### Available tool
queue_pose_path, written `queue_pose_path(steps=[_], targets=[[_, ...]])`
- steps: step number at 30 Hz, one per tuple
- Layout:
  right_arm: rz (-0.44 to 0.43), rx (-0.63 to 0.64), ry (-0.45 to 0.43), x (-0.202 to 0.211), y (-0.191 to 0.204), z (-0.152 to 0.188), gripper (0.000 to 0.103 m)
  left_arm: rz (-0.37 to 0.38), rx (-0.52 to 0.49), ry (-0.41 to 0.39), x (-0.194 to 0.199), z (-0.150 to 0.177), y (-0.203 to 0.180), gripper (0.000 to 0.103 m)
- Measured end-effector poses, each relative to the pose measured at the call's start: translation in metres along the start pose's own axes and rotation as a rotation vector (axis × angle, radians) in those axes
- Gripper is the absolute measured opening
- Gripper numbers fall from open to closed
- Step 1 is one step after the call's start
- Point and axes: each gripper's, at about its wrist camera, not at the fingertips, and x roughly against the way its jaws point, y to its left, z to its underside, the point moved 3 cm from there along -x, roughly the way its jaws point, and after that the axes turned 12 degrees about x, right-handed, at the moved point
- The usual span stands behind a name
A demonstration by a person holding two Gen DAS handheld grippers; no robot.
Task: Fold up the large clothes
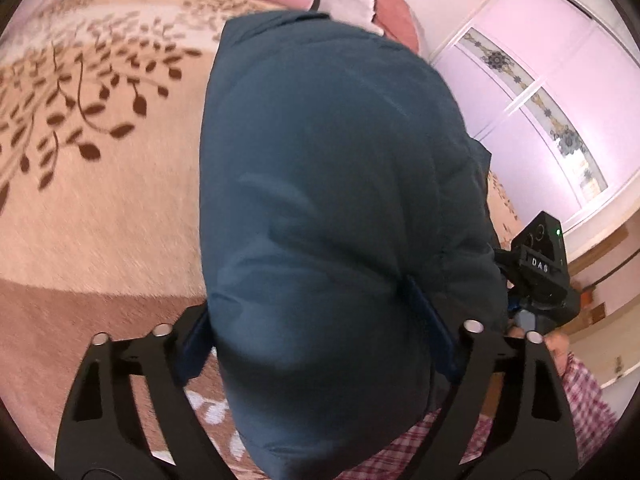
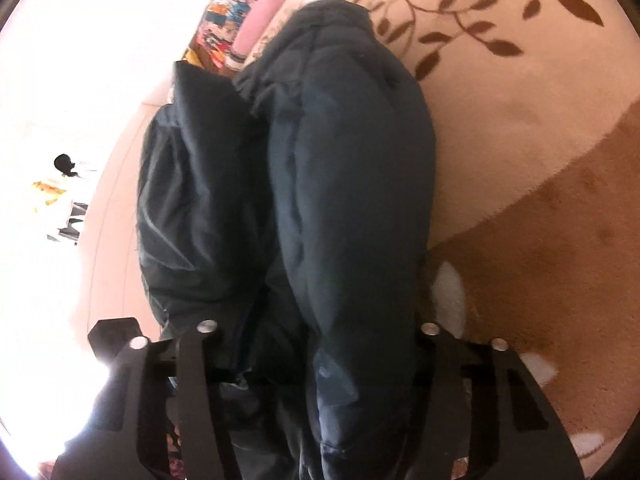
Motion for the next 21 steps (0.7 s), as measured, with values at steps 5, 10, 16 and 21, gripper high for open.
queue_pose_path(steps=[5,10,16,21], targets=[[0.009,0.065,-0.001,0.0,0.022,0.0,0.045,-0.029,-0.047,-0.063,0.017,-0.012,0.002,0.072],[0.006,0.126,0.01,-0.026,0.061,-0.011,0.044,-0.065,-0.042,-0.122,0.045,-0.036,0.027,0.071],[0.012,0.193,0.063,-0.084,0.106,-0.023,0.044,-0.122,0.013,-0.169,0.068,-0.061,0.08,0.071],[0.031,0.238,0.115,-0.125,0.134,-0.021,0.044,-0.134,0.058,-0.186,0.076,-0.062,0.115,0.071]])
